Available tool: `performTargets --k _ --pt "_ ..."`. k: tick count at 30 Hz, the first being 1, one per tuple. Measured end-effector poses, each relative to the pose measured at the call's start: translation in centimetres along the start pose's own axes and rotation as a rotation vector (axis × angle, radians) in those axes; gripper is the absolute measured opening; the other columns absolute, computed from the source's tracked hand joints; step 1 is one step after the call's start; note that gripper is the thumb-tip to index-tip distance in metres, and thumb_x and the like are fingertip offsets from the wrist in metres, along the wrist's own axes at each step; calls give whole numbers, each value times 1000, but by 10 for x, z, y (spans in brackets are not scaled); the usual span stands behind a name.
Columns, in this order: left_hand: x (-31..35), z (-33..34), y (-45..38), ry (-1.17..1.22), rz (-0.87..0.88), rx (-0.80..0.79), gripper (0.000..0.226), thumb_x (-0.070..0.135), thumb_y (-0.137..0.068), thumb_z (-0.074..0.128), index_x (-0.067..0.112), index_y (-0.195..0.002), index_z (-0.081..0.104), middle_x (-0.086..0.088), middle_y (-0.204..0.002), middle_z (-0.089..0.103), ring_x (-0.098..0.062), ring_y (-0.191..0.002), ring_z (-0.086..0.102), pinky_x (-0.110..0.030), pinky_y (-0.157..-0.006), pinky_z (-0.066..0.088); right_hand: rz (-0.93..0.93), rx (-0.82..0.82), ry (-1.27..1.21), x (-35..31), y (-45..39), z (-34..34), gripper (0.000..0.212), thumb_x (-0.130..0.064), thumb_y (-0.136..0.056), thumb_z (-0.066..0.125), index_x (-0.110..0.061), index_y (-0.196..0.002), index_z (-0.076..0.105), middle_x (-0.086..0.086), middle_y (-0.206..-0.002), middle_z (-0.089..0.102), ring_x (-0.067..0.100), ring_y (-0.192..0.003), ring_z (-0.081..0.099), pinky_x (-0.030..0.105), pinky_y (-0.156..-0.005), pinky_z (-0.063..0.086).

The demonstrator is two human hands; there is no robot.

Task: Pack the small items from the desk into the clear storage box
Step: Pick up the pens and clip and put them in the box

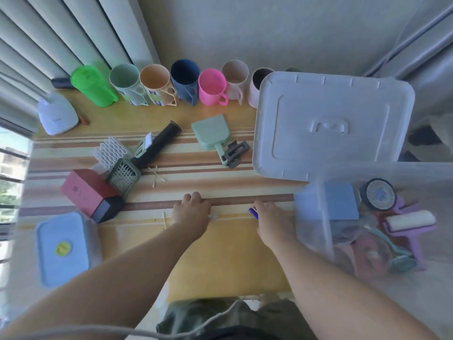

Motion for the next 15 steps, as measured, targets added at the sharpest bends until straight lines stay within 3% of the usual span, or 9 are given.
performTargets --k 2,6,11,13,15 --pt "-2 -1 2 2 3 -7 25 40 -97 54 27 -117 60 -3 -117 55 -28 -109 54 -41 -88 49 1 -12 -8 -6 -2 0 49 -9 -90 70 -20 -132 46 9 -122 58 31 -107 62 37 -70 44" --pt "-11 0 10 194 -46 2 16 29 -93 50 30 -97 65 6 -92 70 -22 -85 65 -33 -68 49 2 -17 -13 -23 -2 1 40 -10 -87 74 -15 -122 55 8 -114 60 28 -100 61 36 -68 44" --pt "-21 5 24 575 -89 27 14 39 -90 63 38 -104 62 18 -91 70 -9 -83 65 -34 -69 58 -76 -84 -49 -39 5 6 9 -8 -99 56 -16 -97 61 1 -92 48 25 -78 53 32 -64 39" --pt "-24 0 31 729 -135 49 19 41 -88 70 38 -105 63 17 -89 70 -5 -82 64 -30 -67 55 -100 -106 -243 -46 11 1 27 -17 -105 51 -18 -78 49 -1 -78 48 20 -66 51 31 -57 38" --pt "-25 -7 38 853 -165 95 20 42 -86 73 37 -103 64 16 -85 71 -2 -79 65 -27 -62 52 -94 -114 -497 -54 16 -7 35 -30 -108 49 -20 -75 43 1 -72 49 19 -59 46 32 -55 38"
Point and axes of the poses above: each hand's wrist, its own y-axis away from the middle knuckle, its own z-axis out of the palm, x = y × z, the point moved 6 cm from there along -y, towards the middle knuckle
